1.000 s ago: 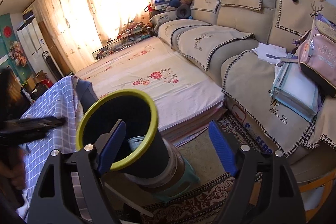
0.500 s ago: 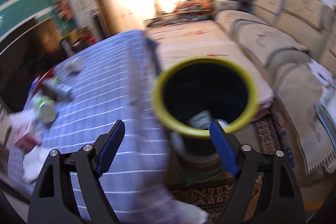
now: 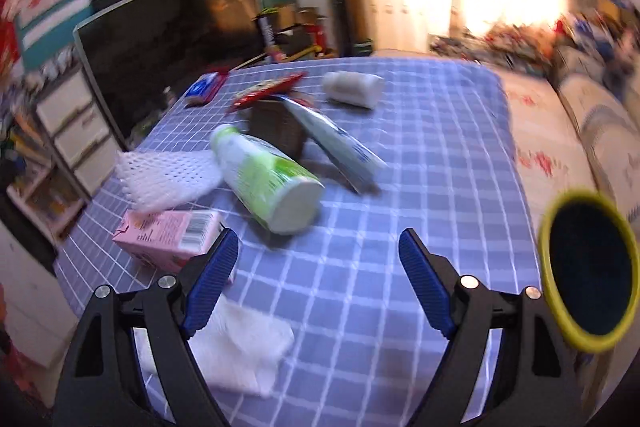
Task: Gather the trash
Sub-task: 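Grasp the green coconut milk bottle with the right gripper and drop it into the bin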
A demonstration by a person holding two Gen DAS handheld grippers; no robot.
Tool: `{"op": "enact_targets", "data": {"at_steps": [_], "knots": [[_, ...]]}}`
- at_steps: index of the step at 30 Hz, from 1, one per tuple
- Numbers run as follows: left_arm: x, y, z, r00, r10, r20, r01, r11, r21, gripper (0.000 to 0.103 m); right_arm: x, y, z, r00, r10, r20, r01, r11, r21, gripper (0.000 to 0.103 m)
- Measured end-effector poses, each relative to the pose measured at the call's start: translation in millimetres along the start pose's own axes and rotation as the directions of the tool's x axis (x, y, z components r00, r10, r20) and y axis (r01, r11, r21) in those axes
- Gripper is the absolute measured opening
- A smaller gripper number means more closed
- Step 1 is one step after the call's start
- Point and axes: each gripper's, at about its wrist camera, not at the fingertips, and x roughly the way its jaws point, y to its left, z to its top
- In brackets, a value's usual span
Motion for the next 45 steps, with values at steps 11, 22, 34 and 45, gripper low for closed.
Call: {"op": "enact_targets", "data": {"at_steps": [11, 22, 34, 45], "knots": [[14.1, 1.0, -3.1, 1.0, 0.004, -0.02, -0.004, 1.0, -0.021, 0.094, 42.1, 35.7, 41.9, 0.993, 0.065, -0.098, -0.084, 0.974, -0.21, 0.078], [17.0, 2.2, -3.0, 1.0, 0.002, -0.019, -0.002, 0.999, -0.032, 0.094, 99.6, 62.4, 60.0, 0.942, 0.007, -0.336, -0.126, 0.934, -0.335, 0.066], [22.4, 3.8, -6.7, 1.0, 0.0, -0.031, -0.001, 0.999, -0.041, 0.094, 109.0, 53.1, 62.3, 0.927, 0.045, -0.372, -0.155, 0.95, -0.272, 0.064], [31.2, -0.6, -8.9, 0.999, -0.005, -0.044, 0.004, 0.999, -0.033, 0.094, 59.9, 33.5, 68.6, 0.944, 0.165, -0.284, -0.213, 0.966, -0.147, 0.051]]}}
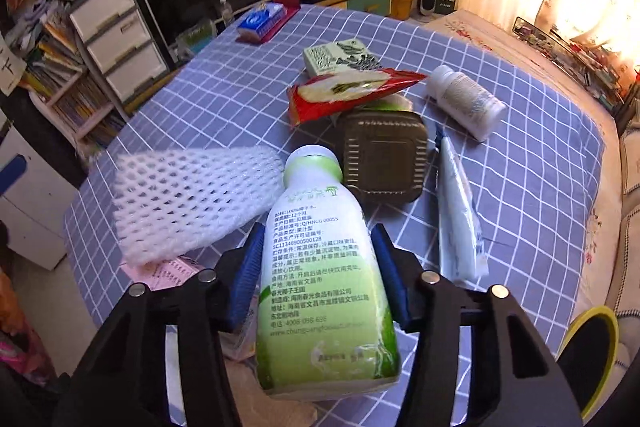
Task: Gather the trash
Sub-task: 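Grasp the green coconut milk bottle with the right gripper and drop it into the bin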
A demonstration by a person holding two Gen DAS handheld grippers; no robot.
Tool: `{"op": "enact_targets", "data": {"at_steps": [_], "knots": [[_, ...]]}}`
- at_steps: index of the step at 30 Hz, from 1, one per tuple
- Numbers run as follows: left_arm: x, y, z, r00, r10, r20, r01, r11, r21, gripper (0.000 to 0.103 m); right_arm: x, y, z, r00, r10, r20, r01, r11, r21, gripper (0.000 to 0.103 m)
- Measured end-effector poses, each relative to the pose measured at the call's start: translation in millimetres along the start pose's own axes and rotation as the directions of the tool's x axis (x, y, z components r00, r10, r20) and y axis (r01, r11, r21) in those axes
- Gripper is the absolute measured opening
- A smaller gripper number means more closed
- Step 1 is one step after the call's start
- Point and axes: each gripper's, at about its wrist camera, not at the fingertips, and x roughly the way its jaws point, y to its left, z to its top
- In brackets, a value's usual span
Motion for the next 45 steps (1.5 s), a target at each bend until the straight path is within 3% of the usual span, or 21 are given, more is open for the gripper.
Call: {"op": "enact_targets", "data": {"at_steps": [10, 15, 20, 24, 29, 31, 38, 41, 45], "knots": [[0.3, -5.0, 2.8, 1.0, -0.001, 0.004, 0.0, 1.0, 0.017, 0.094, -42.3, -10.7, -6.4, 0.987, 0.129, 0.093, -0.136, 0.988, 0.076, 0.051], [2.9, -8.0, 2.1, 1.0, -0.003, -0.005, 0.003, 1.0, 0.025, 0.094, -67.9, -21.9, -15.4, 0.978, 0.141, 0.152, -0.158, 0.982, 0.106, 0.051], [7.9, -10.4, 2.6, 1.0, -0.007, -0.015, 0.007, 1.0, 0.028, 0.094, -105.1, -59.8, -40.0, 0.973, 0.071, 0.221, -0.115, 0.975, 0.192, 0.051], [14.3, -15.4, 1.7, 0.999, -0.014, -0.029, 0.015, 0.999, 0.035, 0.094, -129.1, -117.3, -73.6, 0.971, -0.061, 0.232, -0.022, 0.941, 0.339, 0.051], [23.8, -24.0, 2.1, 0.999, -0.022, -0.046, 0.025, 0.999, 0.048, 0.094, -138.8, -198.5, -125.7, 0.952, -0.282, 0.118, 0.179, 0.828, 0.532, 0.051], [30.8, -27.8, 3.8, 0.998, -0.025, -0.056, 0.028, 0.998, 0.054, 0.094, -130.0, -226.6, -145.7, 0.945, -0.323, 0.043, 0.24, 0.778, 0.58, 0.051], [53.0, -49.4, 3.3, 0.994, -0.038, -0.098, 0.047, 0.994, 0.095, 0.094, -68.4, -297.1, -195.7, 0.919, -0.343, -0.193, 0.382, 0.66, 0.647, 0.051], [60.5, -54.7, 2.7, 0.993, -0.036, -0.112, 0.049, 0.993, 0.112, 0.094, -49.9, -312.6, -211.1, 0.906, -0.345, -0.246, 0.418, 0.632, 0.653, 0.052], [70.9, -57.2, 3.6, 0.99, -0.037, -0.133, 0.053, 0.991, 0.119, 0.094, -37.4, -316.8, -219.1, 0.904, -0.334, -0.267, 0.424, 0.618, 0.662, 0.053]]}}
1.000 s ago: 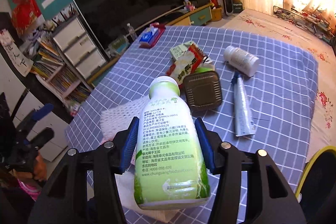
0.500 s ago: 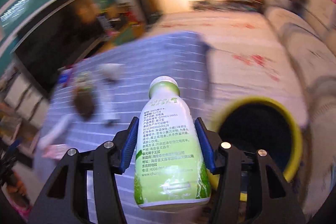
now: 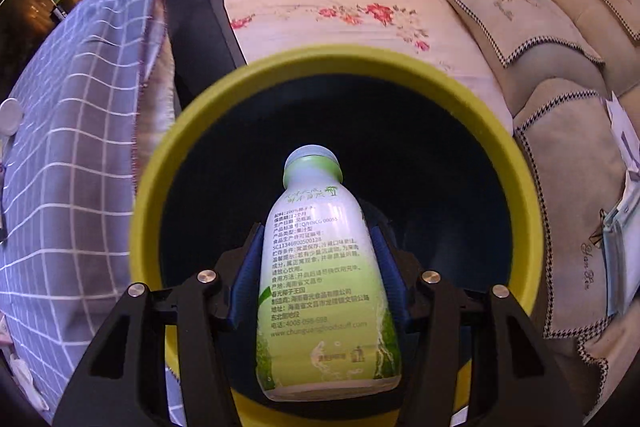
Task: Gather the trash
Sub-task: 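Grasp the green coconut milk bottle with the right gripper and drop it into the bin, then grasp the white foam fruit net with the left gripper and drop it into the bin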
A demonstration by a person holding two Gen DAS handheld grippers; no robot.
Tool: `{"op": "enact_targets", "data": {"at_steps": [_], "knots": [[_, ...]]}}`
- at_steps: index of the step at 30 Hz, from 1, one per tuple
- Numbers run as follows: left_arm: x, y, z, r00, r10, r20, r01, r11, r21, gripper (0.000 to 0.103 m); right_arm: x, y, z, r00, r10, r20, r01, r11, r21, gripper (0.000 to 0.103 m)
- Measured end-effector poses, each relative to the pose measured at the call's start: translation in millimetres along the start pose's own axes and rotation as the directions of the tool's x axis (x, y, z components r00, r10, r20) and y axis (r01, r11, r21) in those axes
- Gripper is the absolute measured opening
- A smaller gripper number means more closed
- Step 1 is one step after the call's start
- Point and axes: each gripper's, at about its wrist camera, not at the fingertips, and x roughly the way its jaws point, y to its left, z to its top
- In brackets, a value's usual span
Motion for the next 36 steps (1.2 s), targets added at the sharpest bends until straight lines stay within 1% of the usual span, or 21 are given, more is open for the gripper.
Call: {"op": "enact_targets", "data": {"at_steps": [1, 3, 8, 12, 16, 19, 24, 28, 32, 34, 36], "knots": [[2.6, -0.1, -0.4, 1.0, -0.002, -0.006, 0.002, 1.0, 0.0, 0.094, -1.4, -0.3, -1.5, 1.0, -0.001, 0.01, 0.001, 1.0, 0.0, 0.057], [8.7, -1.0, 0.6, 1.0, -0.009, -0.018, 0.01, 1.0, 0.001, 0.094, -6.6, -1.7, -2.7, 1.0, 0.003, 0.029, -0.003, 1.0, 0.001, 0.061], [23.9, -5.8, 3.1, 0.999, -0.018, -0.046, 0.019, 1.0, 0.022, 0.094, -28.0, 2.4, -4.1, 0.997, 0.022, 0.074, -0.021, 1.0, -0.008, 0.062], [39.7, -11.2, 10.8, 0.997, -0.014, -0.074, 0.019, 0.998, 0.064, 0.094, -50.3, 13.7, -12.0, 0.993, 0.039, 0.116, -0.035, 0.999, -0.036, 0.063], [57.4, -14.9, 20.8, 0.994, 0.007, -0.106, 0.004, 0.995, 0.105, 0.094, -67.3, 25.1, -18.9, 0.987, 0.075, 0.145, -0.066, 0.996, -0.064, 0.064], [78.5, -14.4, 28.2, 0.987, 0.033, -0.157, -0.015, 0.993, 0.114, 0.093, -76.3, 35.3, -22.0, 0.984, 0.088, 0.154, -0.075, 0.993, -0.09, 0.064], [104.4, -11.1, 32.7, 0.971, 0.061, -0.231, -0.032, 0.991, 0.128, 0.079, -83.1, 45.9, -26.5, 0.982, 0.101, 0.16, -0.083, 0.989, -0.118, 0.065], [116.9, -7.2, 35.4, 0.958, 0.084, -0.274, -0.049, 0.99, 0.134, 0.072, -84.8, 50.7, -26.3, 0.981, 0.107, 0.16, -0.087, 0.988, -0.125, 0.065], [122.5, -5.9, 36.2, 0.95, 0.099, -0.297, -0.056, 0.987, 0.149, 0.067, -81.1, 53.0, -26.1, 0.982, 0.111, 0.153, -0.091, 0.987, -0.133, 0.065], [123.4, -5.4, 35.3, 0.949, 0.1, -0.3, -0.055, 0.986, 0.155, 0.064, -79.5, 54.4, -27.2, 0.982, 0.113, 0.149, -0.092, 0.986, -0.137, 0.065], [123.9, -6.5, 34.6, 0.947, 0.105, -0.302, -0.057, 0.985, 0.164, 0.058, -78.8, 56.2, -28.4, 0.982, 0.115, 0.148, -0.094, 0.985, -0.143, 0.065]]}}
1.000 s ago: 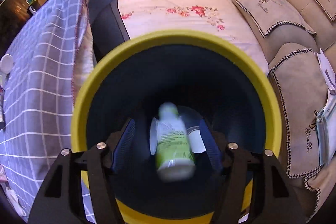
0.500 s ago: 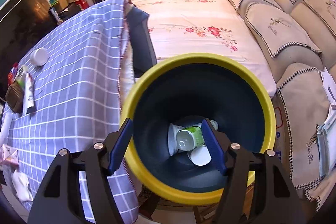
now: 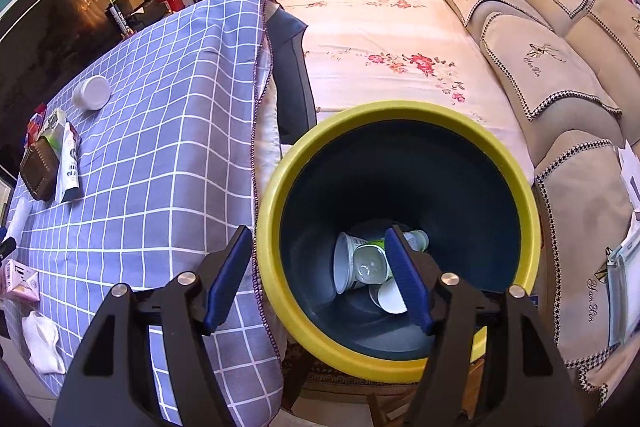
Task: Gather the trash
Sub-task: 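Grasp the white foam fruit net with the left gripper and drop it into the bin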
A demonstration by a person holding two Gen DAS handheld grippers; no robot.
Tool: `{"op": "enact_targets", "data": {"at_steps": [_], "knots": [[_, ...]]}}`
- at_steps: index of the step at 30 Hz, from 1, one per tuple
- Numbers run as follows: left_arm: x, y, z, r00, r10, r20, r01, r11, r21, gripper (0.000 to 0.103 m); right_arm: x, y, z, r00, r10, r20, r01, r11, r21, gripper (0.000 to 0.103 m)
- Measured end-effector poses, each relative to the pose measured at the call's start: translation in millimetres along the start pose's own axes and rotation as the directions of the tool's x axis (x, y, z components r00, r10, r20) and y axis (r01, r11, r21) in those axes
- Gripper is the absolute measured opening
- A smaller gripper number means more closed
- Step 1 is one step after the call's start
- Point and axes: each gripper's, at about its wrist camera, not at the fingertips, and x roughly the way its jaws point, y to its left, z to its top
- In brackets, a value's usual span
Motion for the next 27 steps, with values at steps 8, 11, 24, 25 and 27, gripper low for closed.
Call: {"op": "enact_targets", "data": {"at_steps": [8, 11, 24, 25, 27], "knots": [[0.3, 1.5, -1.1, 1.0, -0.01, 0.005, 0.01, 1.0, 0.001, 0.02, -9.6, 8.9, -4.9, 1.0, 0.019, 0.019, -0.019, 1.0, -0.018, 0.065], [-5.7, 5.3, -0.9, 0.999, -0.003, 0.033, 0.004, 1.0, -0.007, 0.016, -16.4, 9.2, -7.6, 0.999, 0.027, 0.031, -0.026, 0.999, -0.02, 0.065], [-103.7, 18.7, -15.6, 0.966, 0.004, 0.259, 0.007, 0.999, -0.042, 0.014, -54.6, 2.2, -34.3, 0.992, 0.053, 0.113, -0.054, 0.999, 0.004, 0.065], [-112.0, 15.0, -16.5, 0.961, -0.014, 0.275, 0.024, 0.999, -0.034, 0.014, -59.1, 0.1, -38.8, 0.991, 0.055, 0.126, -0.057, 0.998, 0.014, 0.065], [-128.6, 3.4, -17.5, 0.95, -0.06, 0.305, 0.067, 0.998, -0.01, 0.014, -66.3, -4.3, -46.9, 0.988, 0.061, 0.144, -0.067, 0.997, 0.032, 0.067]]}}
